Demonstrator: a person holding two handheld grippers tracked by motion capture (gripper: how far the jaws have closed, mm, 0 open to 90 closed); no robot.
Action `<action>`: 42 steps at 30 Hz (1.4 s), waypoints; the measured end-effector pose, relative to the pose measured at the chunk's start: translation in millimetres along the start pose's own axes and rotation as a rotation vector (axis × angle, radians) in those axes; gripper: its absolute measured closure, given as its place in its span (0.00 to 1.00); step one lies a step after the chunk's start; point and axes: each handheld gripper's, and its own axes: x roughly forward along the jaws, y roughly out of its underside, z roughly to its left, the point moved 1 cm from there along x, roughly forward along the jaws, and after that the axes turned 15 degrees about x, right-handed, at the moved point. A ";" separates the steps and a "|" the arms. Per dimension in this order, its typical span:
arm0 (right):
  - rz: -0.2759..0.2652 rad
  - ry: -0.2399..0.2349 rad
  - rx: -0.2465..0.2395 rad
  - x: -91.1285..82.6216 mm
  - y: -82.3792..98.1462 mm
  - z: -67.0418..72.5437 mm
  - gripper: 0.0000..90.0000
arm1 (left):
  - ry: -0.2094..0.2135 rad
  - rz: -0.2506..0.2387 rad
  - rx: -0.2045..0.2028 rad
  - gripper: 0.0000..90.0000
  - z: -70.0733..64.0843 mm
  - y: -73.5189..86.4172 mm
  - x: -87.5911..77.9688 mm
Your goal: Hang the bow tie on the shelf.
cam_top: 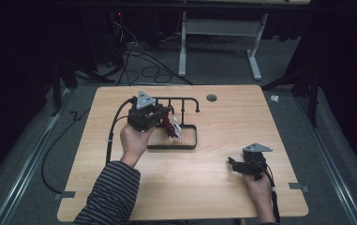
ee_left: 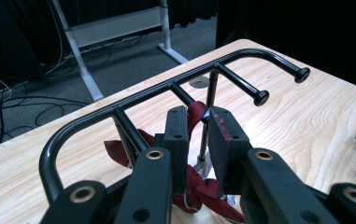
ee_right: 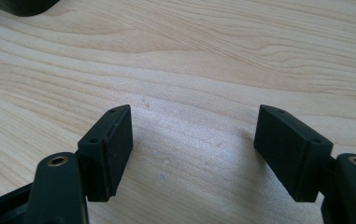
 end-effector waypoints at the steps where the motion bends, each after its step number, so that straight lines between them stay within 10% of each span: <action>1: 0.000 0.000 0.000 0.0 0.0 0.0 0.33 | 0.001 -0.001 0.000 0.85 -0.1 0.6 -1.0; 42: 0.000 0.002 0.002 0.0 0.0 0.2 0.33 | 0.013 -0.005 -0.065 0.76 0.7 46.1 -42.6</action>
